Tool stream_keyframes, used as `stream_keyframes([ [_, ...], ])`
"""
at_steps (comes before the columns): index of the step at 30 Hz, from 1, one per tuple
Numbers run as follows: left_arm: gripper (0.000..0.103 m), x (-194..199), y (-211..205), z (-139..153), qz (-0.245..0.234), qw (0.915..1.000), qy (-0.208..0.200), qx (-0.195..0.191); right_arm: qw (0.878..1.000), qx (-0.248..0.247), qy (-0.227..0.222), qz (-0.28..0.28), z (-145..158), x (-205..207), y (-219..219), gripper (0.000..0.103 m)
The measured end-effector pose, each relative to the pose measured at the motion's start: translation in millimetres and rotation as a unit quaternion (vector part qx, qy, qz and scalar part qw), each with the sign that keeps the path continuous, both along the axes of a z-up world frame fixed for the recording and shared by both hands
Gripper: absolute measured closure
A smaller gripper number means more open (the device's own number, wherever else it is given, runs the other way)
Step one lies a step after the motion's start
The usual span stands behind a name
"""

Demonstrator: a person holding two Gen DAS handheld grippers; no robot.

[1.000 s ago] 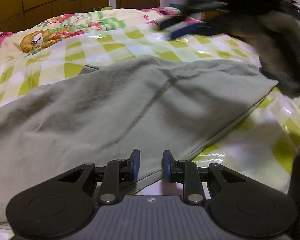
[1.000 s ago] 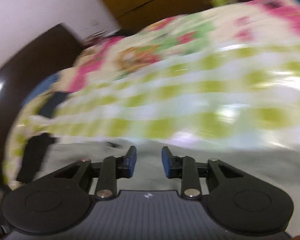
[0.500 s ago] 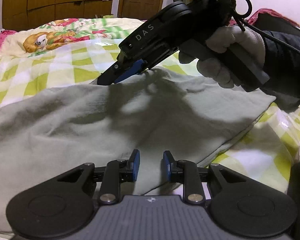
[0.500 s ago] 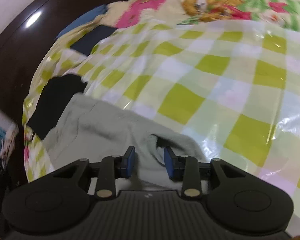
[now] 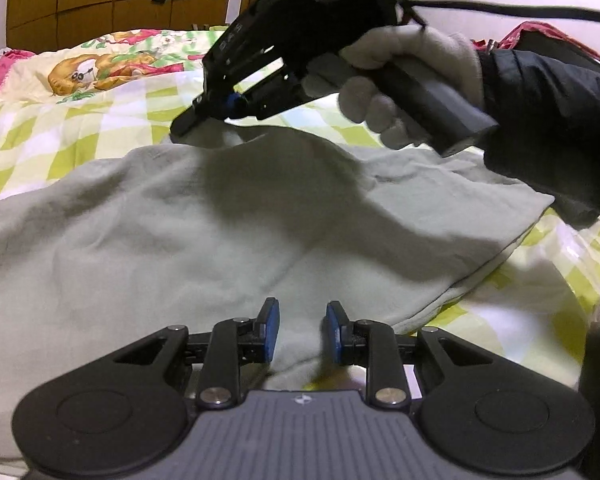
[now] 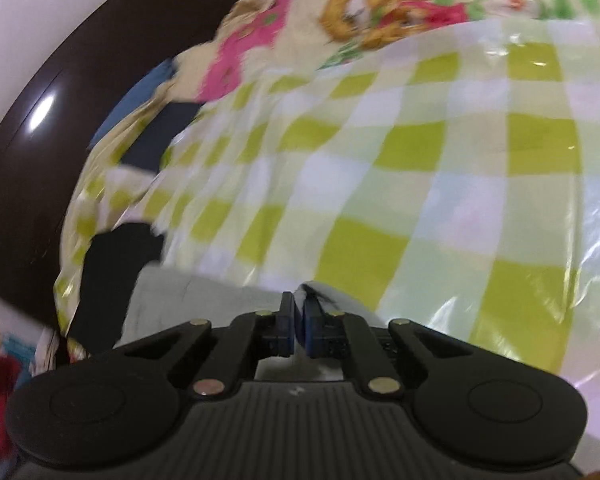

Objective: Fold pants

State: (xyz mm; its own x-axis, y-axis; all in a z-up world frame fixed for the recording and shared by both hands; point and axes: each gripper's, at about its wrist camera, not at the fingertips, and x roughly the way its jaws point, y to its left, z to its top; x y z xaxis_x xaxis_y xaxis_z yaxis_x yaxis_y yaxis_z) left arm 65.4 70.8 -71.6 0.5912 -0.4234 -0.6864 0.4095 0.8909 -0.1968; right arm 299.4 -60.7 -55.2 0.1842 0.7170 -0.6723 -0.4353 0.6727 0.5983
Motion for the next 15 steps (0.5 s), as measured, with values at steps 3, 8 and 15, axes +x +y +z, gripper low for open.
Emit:
stream_keyframes([
  [3, 0.063, -1.9, -1.4, -0.2, 0.0, 1.0, 0.004, 0.004, 1.0, -0.014, -0.005, -0.013, -8.8, 4.2, 0.9, 0.097],
  [8, 0.063, -6.3, -2.5, -0.8, -0.007, 0.9998, 0.006, 0.016, 0.996, -0.019, -0.05, -0.075, 13.3, -10.1, -31.4, 0.088],
  [15, 0.062, -7.1, -7.0, 8.0, -0.015, 0.9996, 0.003, 0.023, 0.997, 0.001, -0.068, -0.026, 23.9, -57.0, -43.7, 0.084],
])
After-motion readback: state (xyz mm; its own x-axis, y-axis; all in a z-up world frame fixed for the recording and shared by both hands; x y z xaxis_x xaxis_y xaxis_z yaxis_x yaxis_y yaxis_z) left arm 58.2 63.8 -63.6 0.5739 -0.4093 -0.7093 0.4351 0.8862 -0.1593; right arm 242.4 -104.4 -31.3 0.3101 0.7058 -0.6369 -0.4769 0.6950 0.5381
